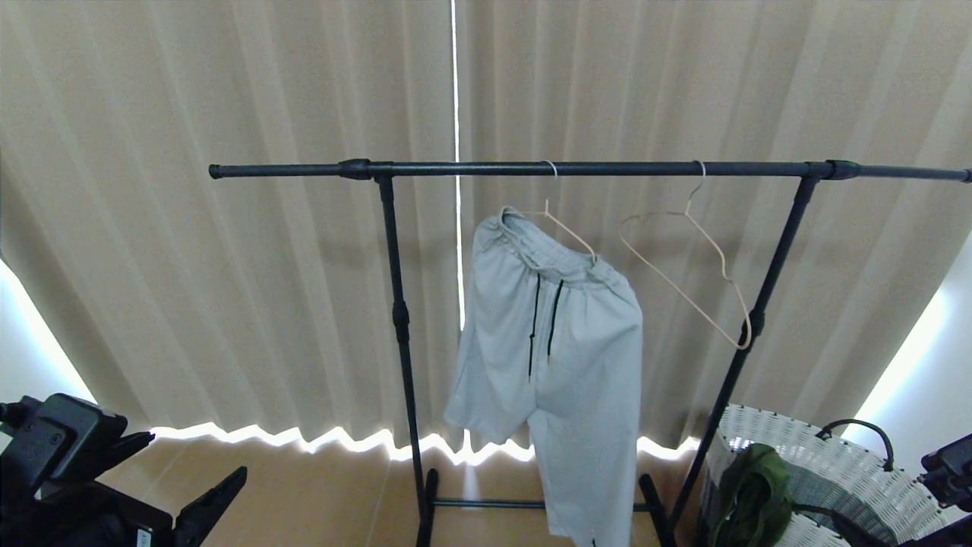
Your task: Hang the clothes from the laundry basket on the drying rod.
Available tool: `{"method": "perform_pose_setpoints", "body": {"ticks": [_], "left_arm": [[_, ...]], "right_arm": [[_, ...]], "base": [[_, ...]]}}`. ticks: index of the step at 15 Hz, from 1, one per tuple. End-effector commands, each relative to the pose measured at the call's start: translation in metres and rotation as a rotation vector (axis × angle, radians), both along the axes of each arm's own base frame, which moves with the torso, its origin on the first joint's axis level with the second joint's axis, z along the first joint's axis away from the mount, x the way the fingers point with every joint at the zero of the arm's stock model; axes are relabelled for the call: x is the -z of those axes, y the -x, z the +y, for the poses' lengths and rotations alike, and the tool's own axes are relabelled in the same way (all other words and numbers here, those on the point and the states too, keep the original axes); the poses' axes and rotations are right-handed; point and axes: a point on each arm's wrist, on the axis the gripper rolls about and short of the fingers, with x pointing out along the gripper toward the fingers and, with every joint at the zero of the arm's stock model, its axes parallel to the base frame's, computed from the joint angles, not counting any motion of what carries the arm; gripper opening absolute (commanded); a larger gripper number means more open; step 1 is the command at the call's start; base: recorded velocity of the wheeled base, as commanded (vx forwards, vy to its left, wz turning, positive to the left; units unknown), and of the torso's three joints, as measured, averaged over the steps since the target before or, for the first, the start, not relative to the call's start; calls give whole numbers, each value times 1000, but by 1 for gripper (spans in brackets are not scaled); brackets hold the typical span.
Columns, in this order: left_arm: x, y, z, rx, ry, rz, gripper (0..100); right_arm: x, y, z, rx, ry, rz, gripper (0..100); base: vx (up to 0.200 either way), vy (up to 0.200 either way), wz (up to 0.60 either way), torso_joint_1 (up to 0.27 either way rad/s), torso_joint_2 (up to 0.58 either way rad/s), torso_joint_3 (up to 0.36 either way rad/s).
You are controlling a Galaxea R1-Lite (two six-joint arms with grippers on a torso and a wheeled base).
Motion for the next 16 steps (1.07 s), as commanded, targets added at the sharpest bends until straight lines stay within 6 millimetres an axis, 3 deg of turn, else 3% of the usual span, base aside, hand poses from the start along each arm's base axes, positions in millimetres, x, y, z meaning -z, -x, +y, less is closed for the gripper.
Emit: {"method": "perform_pose_setpoints", "body": {"ticks": [1, 13, 16], "left_arm": [[-1, 0, 0, 0, 1, -5, 100], [1, 0, -1, 5, -2, 7, 100], [-2, -2, -1, 5, 2, -8, 100]], "right_arm": [[0, 1, 0, 1, 1, -5, 100], [-1, 2, 0, 1, 2, -15, 100], [-1, 2, 0, 1, 2, -15, 100]], "base": [[0, 0, 0, 0, 0, 0], [0, 0, 0, 0, 0, 0], [0, 0, 0, -97, 243, 139]]}}
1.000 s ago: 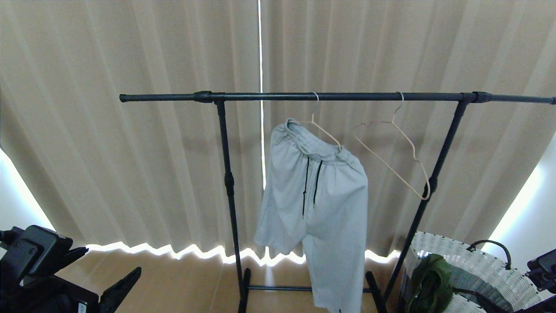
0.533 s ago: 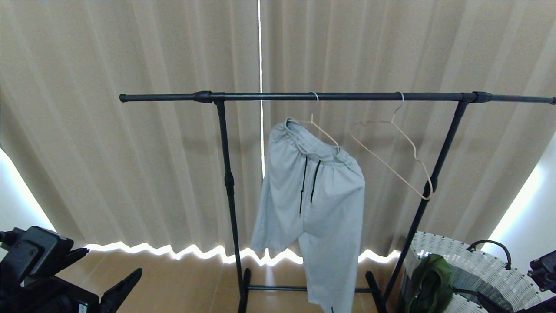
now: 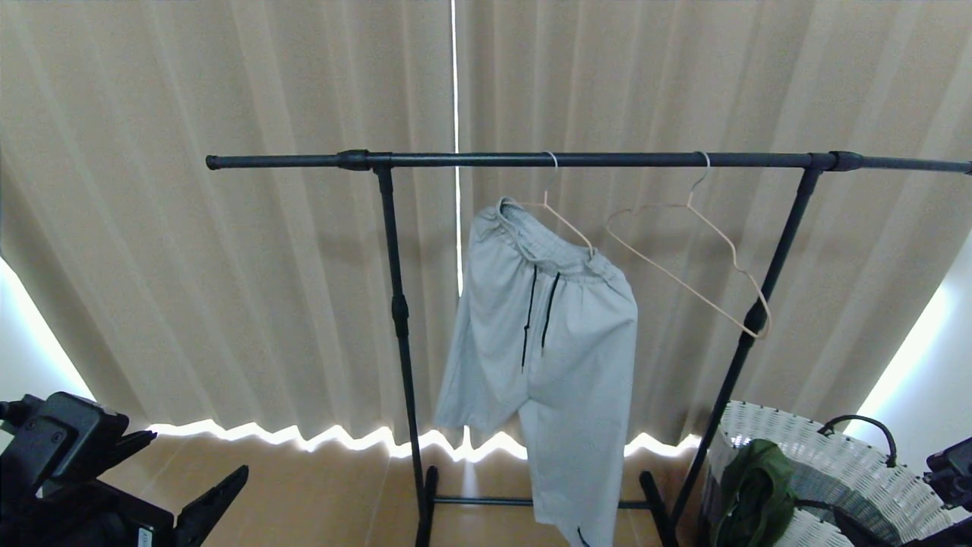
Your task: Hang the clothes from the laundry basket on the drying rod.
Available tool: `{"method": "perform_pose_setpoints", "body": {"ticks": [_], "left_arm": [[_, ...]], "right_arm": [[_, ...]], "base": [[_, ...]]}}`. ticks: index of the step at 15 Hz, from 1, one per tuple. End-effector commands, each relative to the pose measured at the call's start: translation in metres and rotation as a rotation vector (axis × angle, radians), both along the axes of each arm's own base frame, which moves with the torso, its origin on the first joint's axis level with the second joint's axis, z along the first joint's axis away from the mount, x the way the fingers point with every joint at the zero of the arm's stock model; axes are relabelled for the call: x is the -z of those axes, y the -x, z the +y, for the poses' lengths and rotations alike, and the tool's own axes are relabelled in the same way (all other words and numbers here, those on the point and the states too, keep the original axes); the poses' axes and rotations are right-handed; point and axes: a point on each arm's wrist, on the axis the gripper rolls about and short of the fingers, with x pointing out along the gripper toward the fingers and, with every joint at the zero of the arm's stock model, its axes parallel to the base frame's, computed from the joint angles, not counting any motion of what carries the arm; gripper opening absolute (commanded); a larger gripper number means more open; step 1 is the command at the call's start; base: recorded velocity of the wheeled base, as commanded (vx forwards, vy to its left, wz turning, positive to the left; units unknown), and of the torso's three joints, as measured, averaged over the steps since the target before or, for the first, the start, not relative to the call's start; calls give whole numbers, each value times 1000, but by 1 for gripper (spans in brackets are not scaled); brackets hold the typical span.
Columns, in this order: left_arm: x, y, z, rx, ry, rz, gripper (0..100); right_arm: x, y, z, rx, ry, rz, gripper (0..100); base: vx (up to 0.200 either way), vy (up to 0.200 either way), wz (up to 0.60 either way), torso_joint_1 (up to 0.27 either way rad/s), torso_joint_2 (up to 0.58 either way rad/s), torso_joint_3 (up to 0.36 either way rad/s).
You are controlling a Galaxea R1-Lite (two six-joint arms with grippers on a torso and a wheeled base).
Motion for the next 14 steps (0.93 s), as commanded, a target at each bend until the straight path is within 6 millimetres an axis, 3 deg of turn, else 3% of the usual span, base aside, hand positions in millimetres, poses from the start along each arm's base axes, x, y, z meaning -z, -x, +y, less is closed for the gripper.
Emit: {"method": "perform_pose_setpoints", "body": {"ticks": [1, 14], "left_arm": [[-3, -2, 0, -1, 4, -11, 100], [-14, -5, -4, 44, 62, -52, 100]], "right_arm": [[0, 0, 0, 0, 0, 1, 100], [2, 1, 0, -3, -4, 7, 100]], "base": [[0, 0, 0, -183, 447, 261], [0, 0, 0, -174, 481, 298]]}}
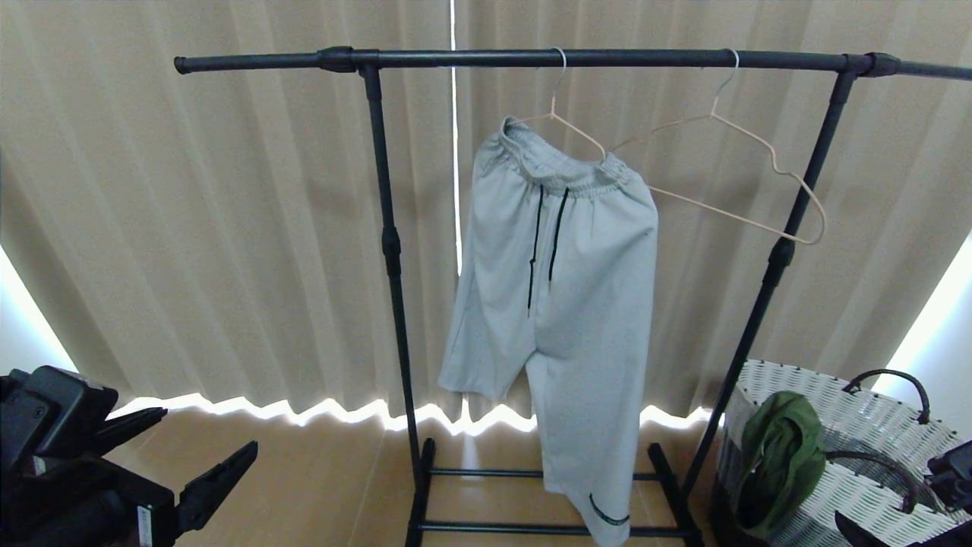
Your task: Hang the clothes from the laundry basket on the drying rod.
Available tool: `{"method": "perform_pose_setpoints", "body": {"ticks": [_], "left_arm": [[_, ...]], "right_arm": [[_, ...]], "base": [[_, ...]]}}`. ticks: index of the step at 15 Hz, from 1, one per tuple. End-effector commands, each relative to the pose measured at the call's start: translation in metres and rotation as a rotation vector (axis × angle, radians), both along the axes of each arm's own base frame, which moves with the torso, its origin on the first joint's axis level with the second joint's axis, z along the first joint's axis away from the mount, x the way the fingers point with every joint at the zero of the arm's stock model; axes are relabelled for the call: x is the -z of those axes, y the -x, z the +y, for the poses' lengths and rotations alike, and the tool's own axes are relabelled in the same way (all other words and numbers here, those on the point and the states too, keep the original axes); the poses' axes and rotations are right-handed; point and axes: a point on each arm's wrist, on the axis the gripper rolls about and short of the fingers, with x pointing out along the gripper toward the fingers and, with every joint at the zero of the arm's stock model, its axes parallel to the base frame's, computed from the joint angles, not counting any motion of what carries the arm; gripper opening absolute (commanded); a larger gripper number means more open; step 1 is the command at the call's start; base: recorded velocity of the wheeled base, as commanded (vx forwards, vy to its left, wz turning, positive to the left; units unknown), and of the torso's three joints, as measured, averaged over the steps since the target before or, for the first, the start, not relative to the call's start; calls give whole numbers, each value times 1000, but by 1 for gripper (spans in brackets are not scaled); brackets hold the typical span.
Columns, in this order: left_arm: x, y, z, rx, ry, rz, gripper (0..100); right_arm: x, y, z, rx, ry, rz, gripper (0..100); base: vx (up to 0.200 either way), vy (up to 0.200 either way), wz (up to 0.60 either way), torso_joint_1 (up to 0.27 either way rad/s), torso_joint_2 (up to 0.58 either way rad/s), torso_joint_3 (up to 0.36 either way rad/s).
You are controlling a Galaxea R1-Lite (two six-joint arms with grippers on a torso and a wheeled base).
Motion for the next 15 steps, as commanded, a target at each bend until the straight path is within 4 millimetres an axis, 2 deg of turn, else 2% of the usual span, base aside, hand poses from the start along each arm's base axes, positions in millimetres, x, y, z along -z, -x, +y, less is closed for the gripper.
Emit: {"method": "perform_pose_setpoints", "body": {"ticks": [1, 7, 15], "left_arm": [[0, 1, 0, 0, 0, -1, 100], [2, 2, 0, 2, -1, 4, 100], [2, 6, 1, 4, 0, -6, 100]], "right_arm": [[1, 0, 0, 0, 0, 5, 100], [2, 1, 0, -2, -3, 6, 100], [0, -1, 0, -2, -3, -3, 100]], "base": [[0, 0, 0, -129, 461, 330], [0, 0, 0, -83, 418, 328], [0, 0, 0, -8, 36, 23]]}}
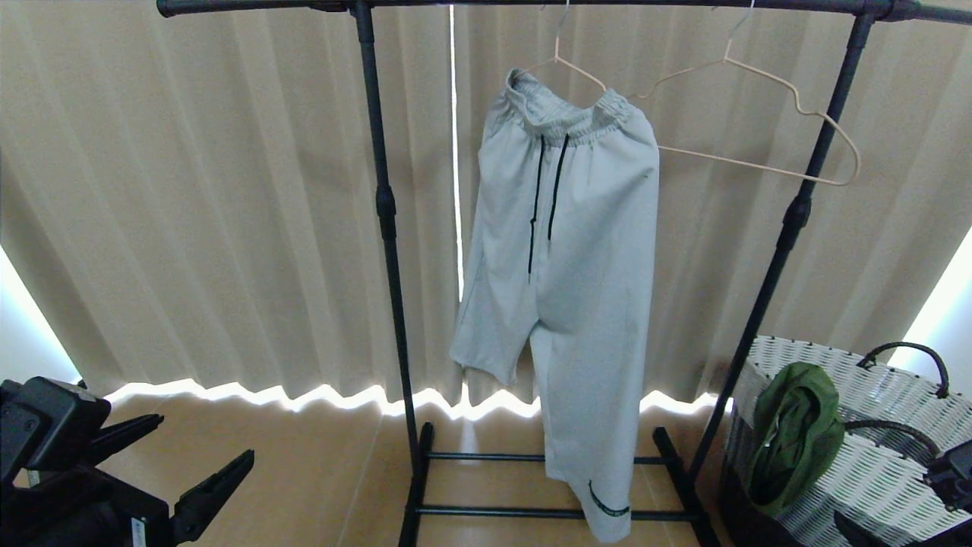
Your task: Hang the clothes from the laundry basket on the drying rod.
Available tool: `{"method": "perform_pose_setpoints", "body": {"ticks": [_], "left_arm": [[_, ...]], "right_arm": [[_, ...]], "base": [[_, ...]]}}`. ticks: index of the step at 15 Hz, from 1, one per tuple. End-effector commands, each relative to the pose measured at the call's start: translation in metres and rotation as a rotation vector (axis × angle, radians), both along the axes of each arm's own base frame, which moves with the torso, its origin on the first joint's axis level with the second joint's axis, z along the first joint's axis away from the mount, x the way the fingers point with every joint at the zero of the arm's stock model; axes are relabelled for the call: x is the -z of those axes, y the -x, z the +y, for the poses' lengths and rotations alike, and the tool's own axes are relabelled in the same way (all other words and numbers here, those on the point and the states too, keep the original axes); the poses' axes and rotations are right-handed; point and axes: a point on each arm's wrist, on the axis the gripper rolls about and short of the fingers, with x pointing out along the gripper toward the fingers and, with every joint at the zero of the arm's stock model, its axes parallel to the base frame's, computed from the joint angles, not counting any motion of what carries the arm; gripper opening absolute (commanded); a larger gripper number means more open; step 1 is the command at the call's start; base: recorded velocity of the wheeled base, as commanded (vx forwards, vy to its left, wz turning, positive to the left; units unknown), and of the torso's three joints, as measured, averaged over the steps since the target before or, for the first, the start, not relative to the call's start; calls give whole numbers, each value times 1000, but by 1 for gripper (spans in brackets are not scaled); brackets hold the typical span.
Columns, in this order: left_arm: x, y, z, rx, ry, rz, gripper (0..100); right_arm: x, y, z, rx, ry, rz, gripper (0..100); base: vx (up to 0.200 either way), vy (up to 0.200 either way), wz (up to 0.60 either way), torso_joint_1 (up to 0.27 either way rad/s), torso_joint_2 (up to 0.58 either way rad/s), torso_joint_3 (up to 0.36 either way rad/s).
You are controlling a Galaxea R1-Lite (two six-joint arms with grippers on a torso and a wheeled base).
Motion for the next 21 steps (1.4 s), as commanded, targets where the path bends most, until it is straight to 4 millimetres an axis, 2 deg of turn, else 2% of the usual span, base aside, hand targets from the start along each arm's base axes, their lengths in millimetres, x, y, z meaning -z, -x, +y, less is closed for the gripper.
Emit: {"method": "perform_pose_setpoints", "body": {"ticks": [1, 5, 8, 21], "left_arm": [[0, 0, 0, 0, 0, -2, 100], [-1, 0, 0, 3, -3, -8, 100], [0, 1, 0, 10, -3, -3, 100], [0, 3, 0, 29, 1, -7, 100]], "right_arm": [[0, 0, 0, 0, -1, 1, 100], [-1, 1, 3, -37, -14, -12, 100], [-3, 3, 10, -88, -56, -29, 100], [-1, 5, 10, -88, -56, -16, 100]], "base": [[0, 0, 0, 0, 0, 0], [0, 0, 0, 0, 0, 0], [0, -200, 0, 1, 7, 2], [0, -200, 0, 3, 2, 2]]}}
